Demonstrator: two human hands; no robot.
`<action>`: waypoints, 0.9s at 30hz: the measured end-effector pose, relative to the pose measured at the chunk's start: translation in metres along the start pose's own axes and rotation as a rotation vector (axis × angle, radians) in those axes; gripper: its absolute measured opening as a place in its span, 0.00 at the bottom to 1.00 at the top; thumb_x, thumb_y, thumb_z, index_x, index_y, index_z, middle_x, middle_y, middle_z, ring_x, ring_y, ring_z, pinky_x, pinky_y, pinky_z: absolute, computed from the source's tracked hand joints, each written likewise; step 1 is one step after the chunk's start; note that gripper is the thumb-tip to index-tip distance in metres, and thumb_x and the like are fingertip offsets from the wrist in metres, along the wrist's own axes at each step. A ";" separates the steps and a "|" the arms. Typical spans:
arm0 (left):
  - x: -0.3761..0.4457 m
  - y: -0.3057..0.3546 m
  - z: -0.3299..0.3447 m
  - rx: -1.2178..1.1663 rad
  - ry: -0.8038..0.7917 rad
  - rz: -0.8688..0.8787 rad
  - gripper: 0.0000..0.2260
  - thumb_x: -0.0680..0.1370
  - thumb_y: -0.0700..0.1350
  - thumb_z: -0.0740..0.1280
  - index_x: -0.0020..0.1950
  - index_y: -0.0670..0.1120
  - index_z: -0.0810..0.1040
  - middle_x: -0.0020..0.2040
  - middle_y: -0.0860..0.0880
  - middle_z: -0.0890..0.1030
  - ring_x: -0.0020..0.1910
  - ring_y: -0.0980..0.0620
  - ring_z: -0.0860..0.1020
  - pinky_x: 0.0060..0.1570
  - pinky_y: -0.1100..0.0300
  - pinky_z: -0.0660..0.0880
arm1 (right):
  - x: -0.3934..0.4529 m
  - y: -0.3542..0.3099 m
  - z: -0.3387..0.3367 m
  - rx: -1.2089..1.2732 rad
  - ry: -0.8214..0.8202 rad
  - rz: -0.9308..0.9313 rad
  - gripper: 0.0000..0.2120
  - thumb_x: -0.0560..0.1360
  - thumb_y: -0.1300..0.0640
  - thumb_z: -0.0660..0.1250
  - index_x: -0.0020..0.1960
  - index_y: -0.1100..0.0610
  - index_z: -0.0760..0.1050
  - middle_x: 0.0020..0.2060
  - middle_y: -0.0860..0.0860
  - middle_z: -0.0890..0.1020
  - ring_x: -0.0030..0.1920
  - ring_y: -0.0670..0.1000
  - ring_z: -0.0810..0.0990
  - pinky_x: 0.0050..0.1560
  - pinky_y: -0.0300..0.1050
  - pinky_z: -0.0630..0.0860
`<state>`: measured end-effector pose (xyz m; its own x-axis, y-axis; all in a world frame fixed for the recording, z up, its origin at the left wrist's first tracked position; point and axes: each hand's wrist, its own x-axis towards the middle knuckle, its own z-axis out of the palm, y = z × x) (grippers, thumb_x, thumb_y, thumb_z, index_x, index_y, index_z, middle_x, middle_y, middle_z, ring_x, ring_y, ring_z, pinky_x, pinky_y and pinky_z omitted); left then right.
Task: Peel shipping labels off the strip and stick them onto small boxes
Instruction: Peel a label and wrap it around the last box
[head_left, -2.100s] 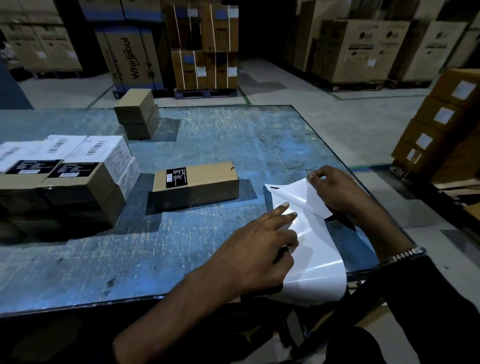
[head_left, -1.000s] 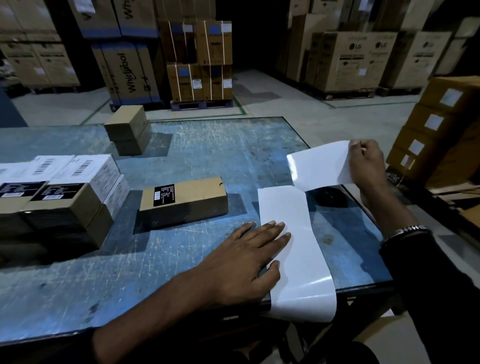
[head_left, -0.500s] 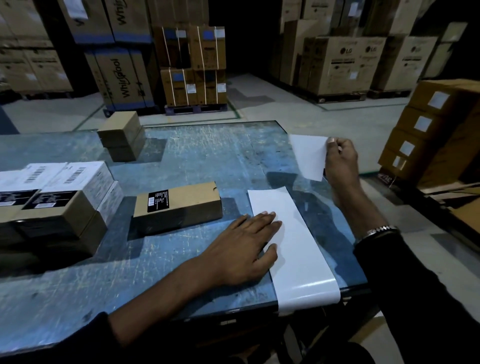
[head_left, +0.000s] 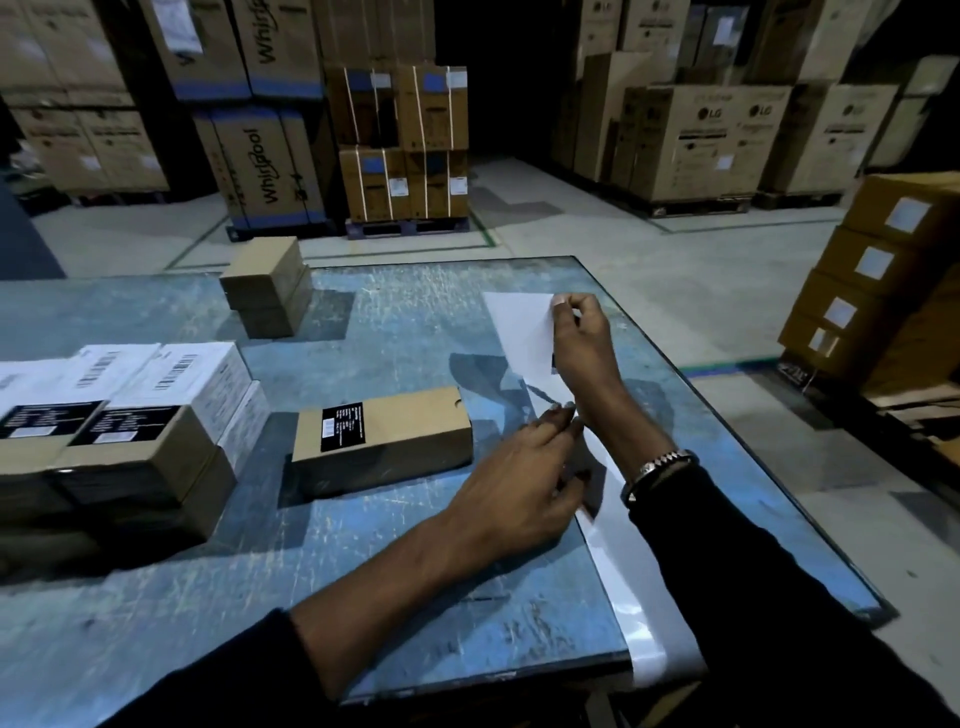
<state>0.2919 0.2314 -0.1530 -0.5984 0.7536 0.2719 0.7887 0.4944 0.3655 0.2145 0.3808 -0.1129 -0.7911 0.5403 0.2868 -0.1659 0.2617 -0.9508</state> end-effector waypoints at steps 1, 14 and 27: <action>-0.006 0.002 -0.004 -0.035 0.048 0.004 0.25 0.84 0.48 0.62 0.80 0.41 0.70 0.82 0.44 0.69 0.79 0.46 0.68 0.75 0.50 0.71 | 0.001 0.003 0.004 0.013 -0.018 0.009 0.10 0.87 0.46 0.60 0.56 0.51 0.73 0.42 0.47 0.78 0.45 0.53 0.78 0.47 0.54 0.77; -0.013 -0.078 -0.121 -0.335 0.480 -0.317 0.15 0.84 0.58 0.67 0.50 0.50 0.88 0.46 0.53 0.88 0.46 0.56 0.86 0.45 0.45 0.84 | -0.020 -0.029 -0.002 -0.026 -0.111 -0.176 0.08 0.89 0.49 0.60 0.56 0.52 0.74 0.42 0.46 0.76 0.39 0.42 0.71 0.41 0.41 0.71; -0.021 -0.101 -0.137 -0.696 0.403 -0.636 0.24 0.86 0.60 0.62 0.44 0.47 0.89 0.40 0.50 0.89 0.40 0.55 0.86 0.50 0.55 0.73 | -0.080 -0.040 0.013 -0.357 -0.214 -0.895 0.11 0.86 0.55 0.64 0.57 0.62 0.80 0.52 0.53 0.86 0.48 0.52 0.85 0.43 0.43 0.81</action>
<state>0.2056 0.1062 -0.0736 -0.9815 0.1745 0.0791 0.1287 0.2942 0.9470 0.2771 0.3165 -0.0997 -0.5559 -0.1211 0.8224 -0.5954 0.7484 -0.2923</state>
